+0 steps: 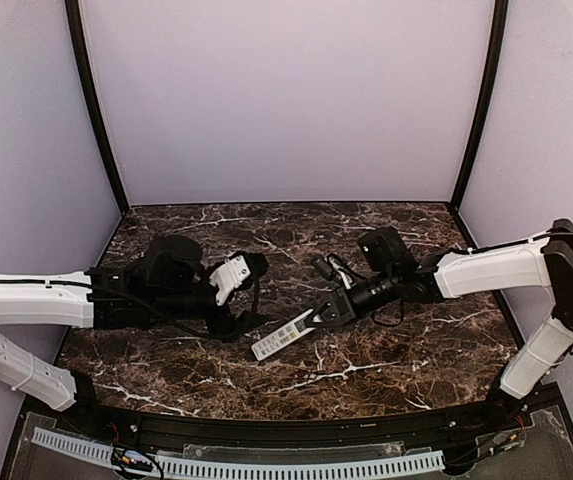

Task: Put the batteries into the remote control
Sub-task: Pass from the right arm to the left

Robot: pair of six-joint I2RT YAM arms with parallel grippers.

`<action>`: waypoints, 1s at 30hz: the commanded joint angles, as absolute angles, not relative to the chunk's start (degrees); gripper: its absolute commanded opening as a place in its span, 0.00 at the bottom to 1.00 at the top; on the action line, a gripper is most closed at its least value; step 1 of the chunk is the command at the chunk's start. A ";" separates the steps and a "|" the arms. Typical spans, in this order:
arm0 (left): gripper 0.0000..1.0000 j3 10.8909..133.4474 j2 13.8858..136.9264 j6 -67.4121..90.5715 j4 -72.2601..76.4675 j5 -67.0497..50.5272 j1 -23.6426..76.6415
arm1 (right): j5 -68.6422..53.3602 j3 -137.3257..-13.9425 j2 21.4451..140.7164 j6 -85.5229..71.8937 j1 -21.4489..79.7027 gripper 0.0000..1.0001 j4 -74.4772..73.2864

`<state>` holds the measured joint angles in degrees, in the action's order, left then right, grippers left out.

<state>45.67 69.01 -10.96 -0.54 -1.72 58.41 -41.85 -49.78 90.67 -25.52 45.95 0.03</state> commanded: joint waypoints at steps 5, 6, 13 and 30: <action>0.78 53.49 79.51 -9.98 -10.41 7.58 63.44 | -46.68 -49.18 95.09 -40.99 45.18 0.00 12.33; 0.76 54.70 80.32 -10.00 -10.96 7.66 64.07 | -47.06 -48.95 95.24 -41.77 45.18 0.00 13.67; 0.65 57.79 86.09 -9.93 -13.62 7.05 64.49 | -48.50 -48.33 95.96 -44.17 45.02 0.00 17.48; 0.22 60.73 90.78 -10.68 -16.03 9.62 64.52 | -51.89 -46.56 97.11 -46.84 44.36 0.17 21.90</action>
